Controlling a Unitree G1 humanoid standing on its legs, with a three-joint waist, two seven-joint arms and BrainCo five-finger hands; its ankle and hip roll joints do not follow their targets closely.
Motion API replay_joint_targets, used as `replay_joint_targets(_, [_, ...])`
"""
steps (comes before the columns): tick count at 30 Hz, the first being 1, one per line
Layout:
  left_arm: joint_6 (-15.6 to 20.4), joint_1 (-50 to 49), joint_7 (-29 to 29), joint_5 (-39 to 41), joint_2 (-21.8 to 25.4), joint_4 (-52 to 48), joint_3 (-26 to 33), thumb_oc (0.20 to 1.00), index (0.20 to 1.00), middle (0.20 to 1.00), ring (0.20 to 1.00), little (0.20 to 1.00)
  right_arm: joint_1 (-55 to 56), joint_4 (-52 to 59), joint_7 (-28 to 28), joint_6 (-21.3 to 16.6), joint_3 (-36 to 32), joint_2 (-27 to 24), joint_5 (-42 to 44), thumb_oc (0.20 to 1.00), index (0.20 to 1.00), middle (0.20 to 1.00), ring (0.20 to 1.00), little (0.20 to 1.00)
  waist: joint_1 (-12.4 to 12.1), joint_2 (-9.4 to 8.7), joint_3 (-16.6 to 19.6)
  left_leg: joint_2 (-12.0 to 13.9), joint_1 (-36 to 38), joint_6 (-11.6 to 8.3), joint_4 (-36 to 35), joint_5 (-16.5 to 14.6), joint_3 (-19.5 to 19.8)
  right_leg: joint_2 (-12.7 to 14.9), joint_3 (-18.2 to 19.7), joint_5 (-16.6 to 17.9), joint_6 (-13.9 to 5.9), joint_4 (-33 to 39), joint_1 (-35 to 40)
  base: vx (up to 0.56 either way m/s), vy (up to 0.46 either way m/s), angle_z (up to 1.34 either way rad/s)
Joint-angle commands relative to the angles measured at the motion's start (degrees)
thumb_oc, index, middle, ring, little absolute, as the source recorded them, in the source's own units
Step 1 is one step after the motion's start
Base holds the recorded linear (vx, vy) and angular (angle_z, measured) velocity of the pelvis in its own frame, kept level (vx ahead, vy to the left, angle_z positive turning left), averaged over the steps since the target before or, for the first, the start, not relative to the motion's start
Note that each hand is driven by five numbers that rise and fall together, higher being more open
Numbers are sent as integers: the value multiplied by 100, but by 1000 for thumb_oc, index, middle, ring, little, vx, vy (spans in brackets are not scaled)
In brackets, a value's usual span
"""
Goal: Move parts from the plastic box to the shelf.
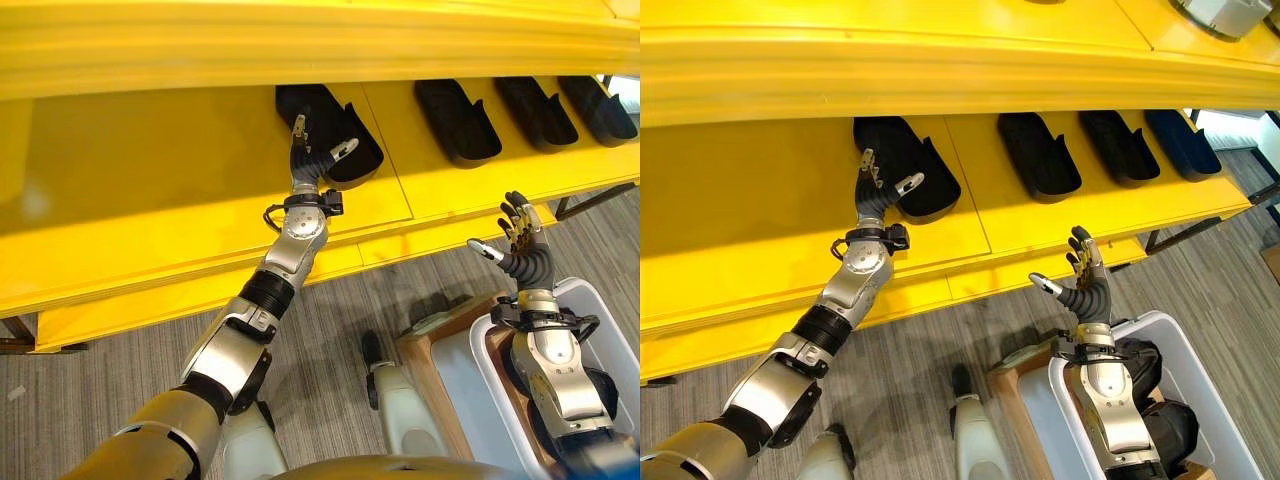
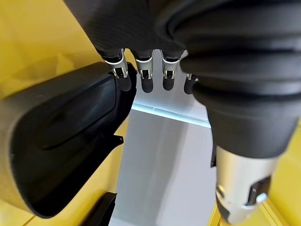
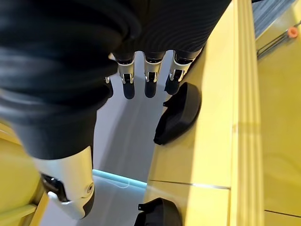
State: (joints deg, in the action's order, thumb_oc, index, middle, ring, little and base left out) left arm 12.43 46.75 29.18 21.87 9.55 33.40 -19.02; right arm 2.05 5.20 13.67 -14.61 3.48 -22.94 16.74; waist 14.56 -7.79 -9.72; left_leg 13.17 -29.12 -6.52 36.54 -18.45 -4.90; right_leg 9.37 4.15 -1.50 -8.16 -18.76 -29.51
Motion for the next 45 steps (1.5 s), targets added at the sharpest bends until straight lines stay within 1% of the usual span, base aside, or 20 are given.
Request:
replay_joint_targets(1, [340,781,22,8,-123,209,-68,1000,1000,1000,1000,1000,-100,250,-14,-287,-296,-422,147,1000,1000,1000,1000,1000,-50,136,171,144,-81,-51,-470,1063,524,-91,9,-5,145,-867,-92,0,0,0])
replay_joint_targets(14, [375,1117,-50,158,-417,491,-181,1000,1000,1000,1000,1000,-80,232,-145,-299,-317,-557,225,1000,1000,1000,1000,1000,94,97,251,175,-271,-52,-388,1043,487,-146,81,47,141,-922,-336,2,2,-2])
replay_joint_targets(19, [401,1109,-61,290,-486,613,-135,1000,1000,1000,1000,1000,-73,238,-139,-302,-345,-569,206,1000,1000,1000,1000,1000,133,65,235,201,-310,-48,-351,1034,467,-184,125,62,148,-964,-434,-2,-1,-7])
replay_joint_targets(23, [467,1086,-78,550,-520,761,22,1000,1000,1000,1000,1000,-29,288,-133,-330,-395,-561,207,1000,1000,1000,1000,1000,198,26,232,237,-427,-43,-257,1010,447,-233,176,82,162,-1012,-589,-20,-7,-7])
replay_joint_targets(27, [442,1056,-155,641,-555,970,49,1000,1000,1000,1000,1000,-26,290,-140,-342,-421,-551,243,1000,1000,1000,1000,1000,233,11,229,246,-539,-34,-215,1012,460,-250,184,111,172,-1039,-714,-4,-1,-1])
replay_joint_targets(30, [431,987,-195,701,-568,1033,56,1000,1000,1000,1000,1000,-14,306,-149,-331,-424,-539,248,1000,1000,1000,1000,1000,230,5,230,258,-562,-33,-203,1008,460,-245,172,120,173,-1042,-735,0,0,0])
replay_joint_targets(31, [398,908,-281,818,-637,1224,71,1000,1000,1000,1000,1000,-22,313,-148,-320,-411,-526,248,1000,1000,1000,1000,1000,234,0,237,270,-598,-35,-194,1006,446,-254,178,130,177,-1043,-763,0,0,0])
replay_joint_targets(37, [380,724,-380,1111,-726,1514,213,1000,1000,1000,1000,1000,-9,334,-167,-281,-396,-505,242,1000,1000,1000,1000,1000,230,32,292,287,-687,-34,-163,997,452,-259,176,147,166,-1062,-849,0,0,0])
replay_joint_targets(45, [364,503,-411,1147,-655,1534,276,1000,1000,1000,1000,1000,27,373,-202,-281,-395,-491,270,1000,1000,1000,1000,1000,169,68,319,263,-729,-24,-159,1003,490,-244,148,139,168,-1066,-851,0,0,0])
